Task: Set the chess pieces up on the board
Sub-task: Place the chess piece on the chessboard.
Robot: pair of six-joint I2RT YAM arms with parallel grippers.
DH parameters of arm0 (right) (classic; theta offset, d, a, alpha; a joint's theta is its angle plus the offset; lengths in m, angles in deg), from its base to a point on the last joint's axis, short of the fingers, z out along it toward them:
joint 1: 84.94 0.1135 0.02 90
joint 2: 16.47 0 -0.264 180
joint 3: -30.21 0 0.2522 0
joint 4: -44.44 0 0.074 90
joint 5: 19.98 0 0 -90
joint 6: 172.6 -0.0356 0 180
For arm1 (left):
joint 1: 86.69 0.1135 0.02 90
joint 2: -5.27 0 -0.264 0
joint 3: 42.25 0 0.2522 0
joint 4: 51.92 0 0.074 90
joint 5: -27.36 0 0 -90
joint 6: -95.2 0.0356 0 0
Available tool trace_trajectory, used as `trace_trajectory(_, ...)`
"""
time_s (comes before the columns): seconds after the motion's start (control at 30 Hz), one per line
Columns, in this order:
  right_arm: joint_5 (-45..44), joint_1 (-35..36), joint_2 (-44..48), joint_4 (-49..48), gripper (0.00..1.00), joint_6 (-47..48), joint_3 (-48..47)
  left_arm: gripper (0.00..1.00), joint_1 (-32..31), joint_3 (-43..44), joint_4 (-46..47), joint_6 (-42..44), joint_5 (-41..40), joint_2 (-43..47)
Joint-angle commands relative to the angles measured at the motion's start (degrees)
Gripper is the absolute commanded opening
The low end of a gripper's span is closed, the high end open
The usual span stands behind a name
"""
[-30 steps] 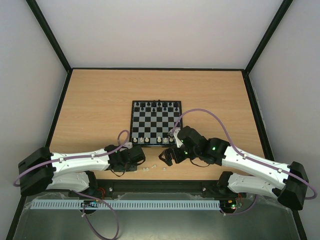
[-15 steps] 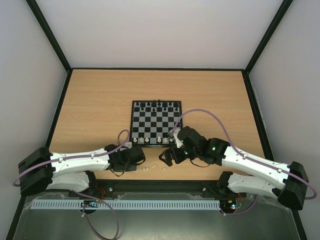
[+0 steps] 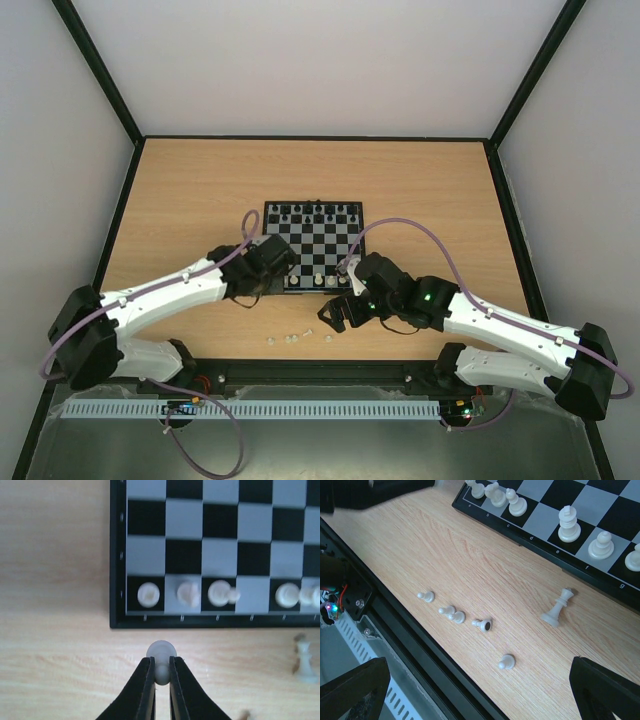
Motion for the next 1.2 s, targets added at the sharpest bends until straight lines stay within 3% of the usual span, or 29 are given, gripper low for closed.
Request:
trace_trajectory(0.0, -0.3, -0.2, 0.6, 0.2, 0.99, 0.5, 0.6, 0.04, 4.7, 5.5, -0.1, 9.2, -0.2, -4.3)
trace_trajectory(0.43, 0.0, -0.2, 1.2, -0.1, 0.99, 0.4, 0.9, 0.05, 12.8, 12.5, 3.8, 17.4, 3.9, -16.0)
trace_trajectory(1.17, 1.3, -0.2, 1.0, -0.7, 0.99, 0.6, 1.4, 0.07, 14.4, 9.6, 6.7, 18.3, 5.8, -20.5)
